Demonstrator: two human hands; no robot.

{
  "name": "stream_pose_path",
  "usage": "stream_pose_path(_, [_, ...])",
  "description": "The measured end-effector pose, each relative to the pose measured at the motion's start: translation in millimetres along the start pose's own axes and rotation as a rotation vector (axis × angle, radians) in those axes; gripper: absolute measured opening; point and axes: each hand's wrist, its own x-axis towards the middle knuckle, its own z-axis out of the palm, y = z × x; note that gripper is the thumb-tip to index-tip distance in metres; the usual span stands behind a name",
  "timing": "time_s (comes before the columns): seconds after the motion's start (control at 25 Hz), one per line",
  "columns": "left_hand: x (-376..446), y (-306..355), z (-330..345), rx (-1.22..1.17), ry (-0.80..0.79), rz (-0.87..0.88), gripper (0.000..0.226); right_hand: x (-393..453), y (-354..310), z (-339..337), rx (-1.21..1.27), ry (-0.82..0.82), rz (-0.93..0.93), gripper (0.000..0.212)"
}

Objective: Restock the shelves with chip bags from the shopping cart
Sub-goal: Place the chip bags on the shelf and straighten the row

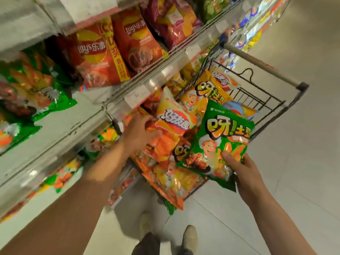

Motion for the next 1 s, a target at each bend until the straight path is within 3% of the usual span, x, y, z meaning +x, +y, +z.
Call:
stream_pose_path(0.2, [-64.1,32.3,2.3,0.128,0.195,0.045,0.056,2.8,-9.6,-17.4,-0.031,-0.090,0.040,0.040])
stream_pose_path(0.56, [-176.5,17.8,-4.5,-0.291,0.381,-0.320,0.057,-9.7,-0.5,5.0,-0.168,-0.378,0.022,0.036])
stream_pose_path(0.72, [-241.1,-13.5,-8.8,-0.581,0.480,-0.437,0.036,-34.6,18.0,33.1,-0.253,-0.499,0.018,0.046])
stream_pose_path(1.0, [-385.7,-85.3,-7.9,-0.856,0.659,-0.607,0.039,-120.0,78.9,96.4,-0.406,-0.697,0.063,0.046])
